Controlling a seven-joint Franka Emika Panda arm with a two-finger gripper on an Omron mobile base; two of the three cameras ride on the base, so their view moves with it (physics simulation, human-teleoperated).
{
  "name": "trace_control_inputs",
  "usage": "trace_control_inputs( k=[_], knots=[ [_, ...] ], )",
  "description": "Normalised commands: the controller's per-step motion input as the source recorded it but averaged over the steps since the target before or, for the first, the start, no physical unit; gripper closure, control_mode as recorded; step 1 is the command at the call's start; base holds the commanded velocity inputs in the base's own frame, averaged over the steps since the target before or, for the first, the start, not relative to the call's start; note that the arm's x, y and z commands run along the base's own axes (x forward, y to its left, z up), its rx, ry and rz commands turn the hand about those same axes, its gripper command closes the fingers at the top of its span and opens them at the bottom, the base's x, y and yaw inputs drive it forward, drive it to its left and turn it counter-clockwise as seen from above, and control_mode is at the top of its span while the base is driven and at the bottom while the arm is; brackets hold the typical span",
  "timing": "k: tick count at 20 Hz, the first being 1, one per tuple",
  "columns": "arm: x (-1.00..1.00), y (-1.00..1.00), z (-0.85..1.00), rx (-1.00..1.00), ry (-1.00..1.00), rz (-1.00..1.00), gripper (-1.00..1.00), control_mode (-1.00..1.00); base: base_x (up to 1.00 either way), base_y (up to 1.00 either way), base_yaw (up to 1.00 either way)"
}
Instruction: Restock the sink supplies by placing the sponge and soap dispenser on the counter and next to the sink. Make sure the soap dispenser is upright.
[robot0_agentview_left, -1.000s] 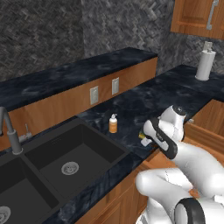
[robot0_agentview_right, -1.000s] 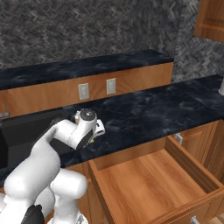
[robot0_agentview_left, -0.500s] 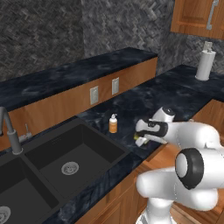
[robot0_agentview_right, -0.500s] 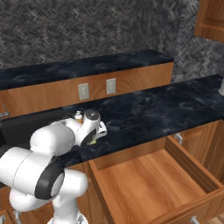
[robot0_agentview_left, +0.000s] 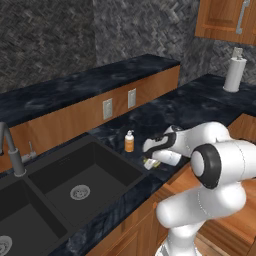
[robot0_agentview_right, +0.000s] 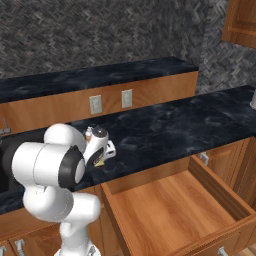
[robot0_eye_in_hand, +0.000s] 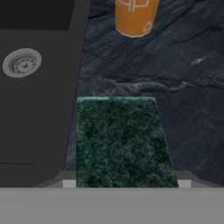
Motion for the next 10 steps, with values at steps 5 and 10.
trace_control_inputs(
  k=[5,10],
  knots=[
    [0.03,0.01,0.00,0.00,0.01,0.00,-1.00,-1.00,0.00,0.00,0.00],
    [0.00,0.00,0.02,0.00,0.00,0.00,-1.00,-1.00,0.00,0.00,0.00]
  ],
)
